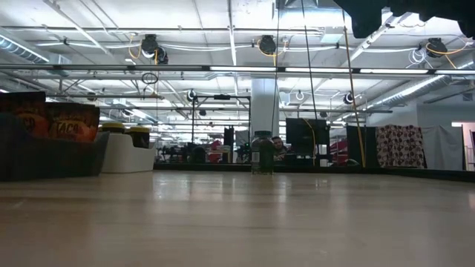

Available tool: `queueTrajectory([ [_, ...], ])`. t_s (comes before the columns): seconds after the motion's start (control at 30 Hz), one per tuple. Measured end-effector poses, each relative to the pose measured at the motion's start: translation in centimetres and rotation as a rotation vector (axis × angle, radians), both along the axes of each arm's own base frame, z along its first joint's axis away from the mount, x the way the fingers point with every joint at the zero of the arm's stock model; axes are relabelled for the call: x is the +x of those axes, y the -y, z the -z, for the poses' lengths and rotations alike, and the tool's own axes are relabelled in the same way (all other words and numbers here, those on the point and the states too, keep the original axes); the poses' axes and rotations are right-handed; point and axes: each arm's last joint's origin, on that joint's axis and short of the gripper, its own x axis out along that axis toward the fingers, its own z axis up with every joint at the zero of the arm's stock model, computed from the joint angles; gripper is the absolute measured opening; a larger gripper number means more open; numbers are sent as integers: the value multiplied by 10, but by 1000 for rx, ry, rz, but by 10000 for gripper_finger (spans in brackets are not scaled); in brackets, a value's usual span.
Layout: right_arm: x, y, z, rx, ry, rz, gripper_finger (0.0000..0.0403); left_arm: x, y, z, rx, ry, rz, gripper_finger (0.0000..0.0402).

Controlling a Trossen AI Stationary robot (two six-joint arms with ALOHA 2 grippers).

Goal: Sort spices by type
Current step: Put the right green seasoning bottle into the bottom white bin

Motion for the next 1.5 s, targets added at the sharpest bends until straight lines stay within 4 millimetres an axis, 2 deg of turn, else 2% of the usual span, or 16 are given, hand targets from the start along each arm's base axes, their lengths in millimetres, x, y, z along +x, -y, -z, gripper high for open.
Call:
queueTrajectory([
  [0.63, 0, 0, 2, -9, -17, 0, 306, 5, 8, 24, 147, -77, 35, 211],
  [0.8, 0, 0, 2, -7, -17, 0, 306, 5, 7, 26, 161, -58, 33, 211],
  [1.03, 0, 0, 2, -6, -17, -1, 306, 5, 6, 48, 142, -51, 61, 211],
  [1.5, 0, 0, 2, -9, -16, 0, 306, 2, 1, 58, 171, -72, 79, 211],
])
